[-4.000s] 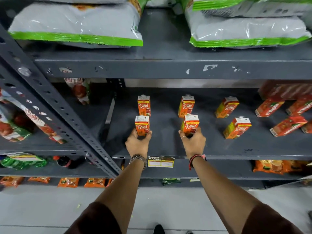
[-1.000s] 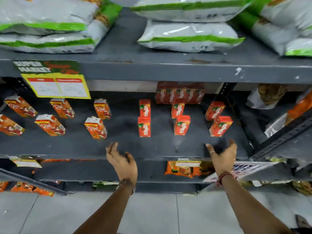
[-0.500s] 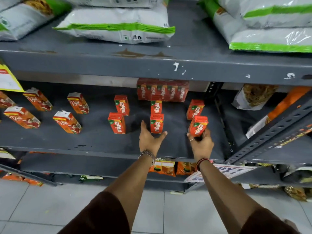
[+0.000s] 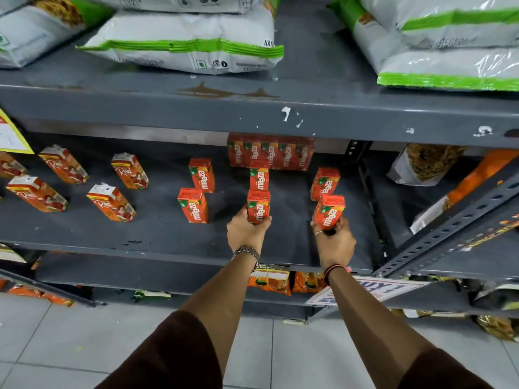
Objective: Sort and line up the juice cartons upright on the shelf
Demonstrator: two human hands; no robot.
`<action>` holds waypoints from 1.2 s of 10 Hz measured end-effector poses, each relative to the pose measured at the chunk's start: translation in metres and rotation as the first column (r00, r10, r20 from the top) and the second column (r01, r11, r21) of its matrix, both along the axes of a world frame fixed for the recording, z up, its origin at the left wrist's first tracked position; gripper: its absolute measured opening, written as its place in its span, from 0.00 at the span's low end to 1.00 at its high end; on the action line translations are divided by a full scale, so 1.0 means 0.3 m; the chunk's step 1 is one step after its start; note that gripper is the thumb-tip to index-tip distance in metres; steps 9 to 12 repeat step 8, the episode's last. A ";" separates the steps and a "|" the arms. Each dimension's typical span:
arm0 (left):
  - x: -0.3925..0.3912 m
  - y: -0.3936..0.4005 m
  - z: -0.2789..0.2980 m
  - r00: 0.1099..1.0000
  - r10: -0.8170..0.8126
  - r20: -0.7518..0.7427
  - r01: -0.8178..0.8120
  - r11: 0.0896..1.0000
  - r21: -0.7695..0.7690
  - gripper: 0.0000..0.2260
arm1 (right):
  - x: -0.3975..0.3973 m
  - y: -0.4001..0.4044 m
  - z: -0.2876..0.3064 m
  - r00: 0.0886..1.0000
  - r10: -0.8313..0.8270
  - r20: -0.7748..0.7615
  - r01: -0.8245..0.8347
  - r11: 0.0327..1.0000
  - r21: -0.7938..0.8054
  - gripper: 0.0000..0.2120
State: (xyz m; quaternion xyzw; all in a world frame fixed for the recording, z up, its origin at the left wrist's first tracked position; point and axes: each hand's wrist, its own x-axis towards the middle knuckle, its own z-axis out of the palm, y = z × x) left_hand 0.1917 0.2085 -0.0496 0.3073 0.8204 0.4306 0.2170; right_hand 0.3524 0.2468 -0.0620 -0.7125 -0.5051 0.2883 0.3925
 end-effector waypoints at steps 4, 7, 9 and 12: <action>-0.009 -0.020 0.015 0.999 -0.027 -0.020 0.027 1.000 -0.005 0.18 | 0.001 0.002 -0.002 0.999 0.027 0.042 -0.027 1.000 0.001 0.24; -0.026 -0.051 0.017 0.999 -0.053 0.005 0.053 0.999 0.010 0.30 | 0.011 -0.004 0.006 0.994 0.105 0.004 -0.105 0.994 -0.033 0.26; -0.006 -0.116 0.047 0.999 -0.013 -0.052 0.021 0.989 0.144 0.31 | 0.021 -0.050 0.012 0.985 0.150 -0.088 -0.151 0.988 -0.004 0.31; -0.006 -0.116 0.047 0.999 -0.013 -0.052 0.021 0.989 0.144 0.31 | 0.021 -0.050 0.012 0.985 0.150 -0.088 -0.151 0.988 -0.004 0.31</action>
